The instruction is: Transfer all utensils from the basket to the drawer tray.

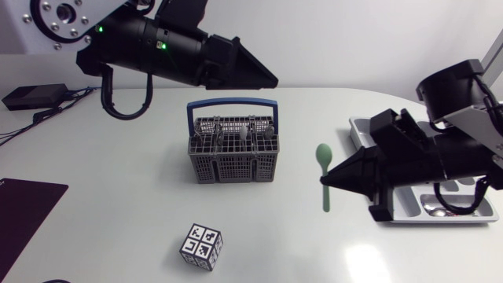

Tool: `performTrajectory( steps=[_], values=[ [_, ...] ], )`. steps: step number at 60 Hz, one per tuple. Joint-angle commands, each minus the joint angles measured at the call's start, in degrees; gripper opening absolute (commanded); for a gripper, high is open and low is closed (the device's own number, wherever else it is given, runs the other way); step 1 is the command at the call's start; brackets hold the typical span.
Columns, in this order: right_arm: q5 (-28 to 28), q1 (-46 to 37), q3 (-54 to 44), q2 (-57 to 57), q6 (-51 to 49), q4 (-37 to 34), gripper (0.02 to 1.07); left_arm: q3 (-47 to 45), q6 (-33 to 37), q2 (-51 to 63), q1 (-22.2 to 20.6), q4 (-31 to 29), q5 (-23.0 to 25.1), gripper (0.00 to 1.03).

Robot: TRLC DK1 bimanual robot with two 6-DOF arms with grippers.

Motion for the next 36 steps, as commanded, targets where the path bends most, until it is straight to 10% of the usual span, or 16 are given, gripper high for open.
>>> performTrajectory(
  steps=[1, 22, 36],
  values=[
    [1.39, -6.02, -1.72, 0.10, -6.45, -1.44, 0.08, 0.47, -1.24, -0.94, 0.78, 0.26, -1.67, 0.66],
    [12.11, -29.58, -4.80, 3.88, -29.83, 2.69, 0.08, -4.80, 3.16, -1.30, -0.71, 0.26, -18.46, 0.66],
    [16.59, -41.70, -7.35, 8.19, -45.74, 11.66, 0.08, -8.49, 4.65, -2.53, 0.61, 0.26, -19.86, 0.66]
  ],
)
